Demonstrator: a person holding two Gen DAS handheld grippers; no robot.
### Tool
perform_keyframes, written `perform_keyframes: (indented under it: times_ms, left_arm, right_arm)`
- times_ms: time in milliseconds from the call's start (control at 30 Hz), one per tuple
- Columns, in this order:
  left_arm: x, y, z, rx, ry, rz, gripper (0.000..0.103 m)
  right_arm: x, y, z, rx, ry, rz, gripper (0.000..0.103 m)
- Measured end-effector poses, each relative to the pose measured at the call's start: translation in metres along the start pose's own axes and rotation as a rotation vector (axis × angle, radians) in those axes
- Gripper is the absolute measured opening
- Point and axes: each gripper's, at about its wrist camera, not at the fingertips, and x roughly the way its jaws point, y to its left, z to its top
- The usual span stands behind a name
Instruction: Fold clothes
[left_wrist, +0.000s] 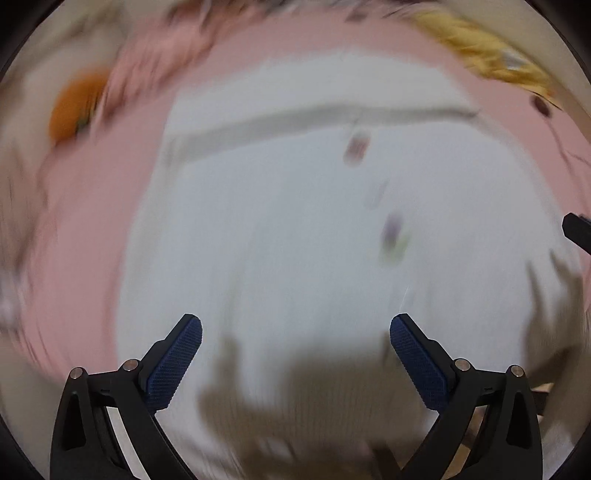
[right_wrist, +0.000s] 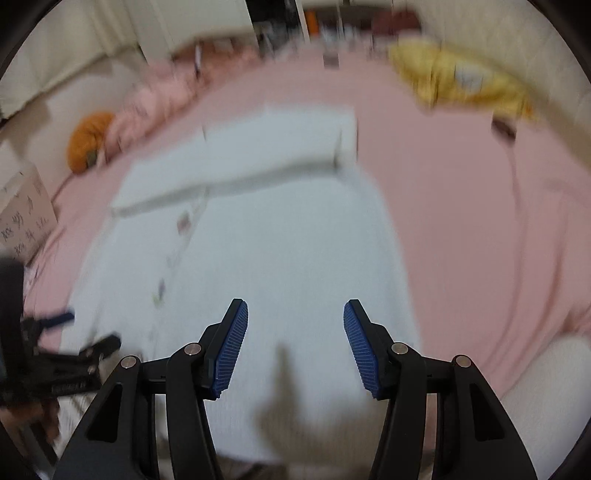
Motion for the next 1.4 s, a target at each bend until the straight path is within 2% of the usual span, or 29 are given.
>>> perform_keyframes:
  times_ms: [167, 233, 367, 500, 633, 700, 933, 1033, 1100, 1167, 1300, 1400]
  left_arm:
    - [0.016, -0.106, 0.106, 0.388, -0.323, 0.192, 0.102]
    - [0.033, -0.149, 0.132, 0.531, -0.417, 0.246, 0.102]
    - [0.057, -0.211, 0.161, 0.79, -0.526, 0.318, 0.102]
    - [0.078, -0.245, 0.168, 0.909, -0.654, 0.394, 0.102]
    - [0.102, -0.266, 0.169, 1.049, -0.7, 0.47, 0.102]
    - [0.109, -0.272, 0.166, 1.107, -0.707, 0.478, 0.102]
    - [0.13, -0.283, 0.2, 1.122, -0.675, 0.461, 0.102]
    - [0.128, -0.287, 0.202, 1.128, -0.716, 0.523, 0.102]
    - [0.122, -0.283, 0.206, 1.08, -0.744, 0.584, 0.102]
    - [0.122, -0.275, 0.215, 1.026, -0.696, 0.607, 0.102]
    - [0.125, -0.282, 0.207, 1.082, -0.656, 0.527, 0.102]
    - [0.133, -0.296, 0.194, 1.167, -0.659, 0.527, 0.101]
  right_arm:
    - [-0.042, -0.029, 0.011, 0.086, -0.235, 0.022, 0.055]
    - [-0.052, -0.036, 0.011, 0.119, -0.269, 0.027, 0.056]
    - [-0.05, -0.058, 0.013, 0.188, -0.264, 0.064, 0.056]
    - [-0.041, -0.069, 0.012, 0.251, -0.21, 0.119, 0.056]
    - [-0.037, -0.072, 0.01, 0.284, -0.211, 0.153, 0.056]
    - [-0.032, -0.076, 0.011, 0.301, -0.199, 0.172, 0.056]
    - [-0.023, -0.088, 0.011, 0.376, -0.156, 0.219, 0.056]
    - [-0.025, -0.094, 0.01, 0.392, -0.154, 0.224, 0.056]
    - [-0.026, -0.096, 0.009, 0.397, -0.147, 0.229, 0.056]
    - [-0.027, -0.098, 0.008, 0.401, -0.139, 0.236, 0.056]
    - [-0.03, -0.1, 0.007, 0.404, -0.129, 0.245, 0.056]
    - [-0.031, -0.101, 0.007, 0.408, -0.13, 0.251, 0.056]
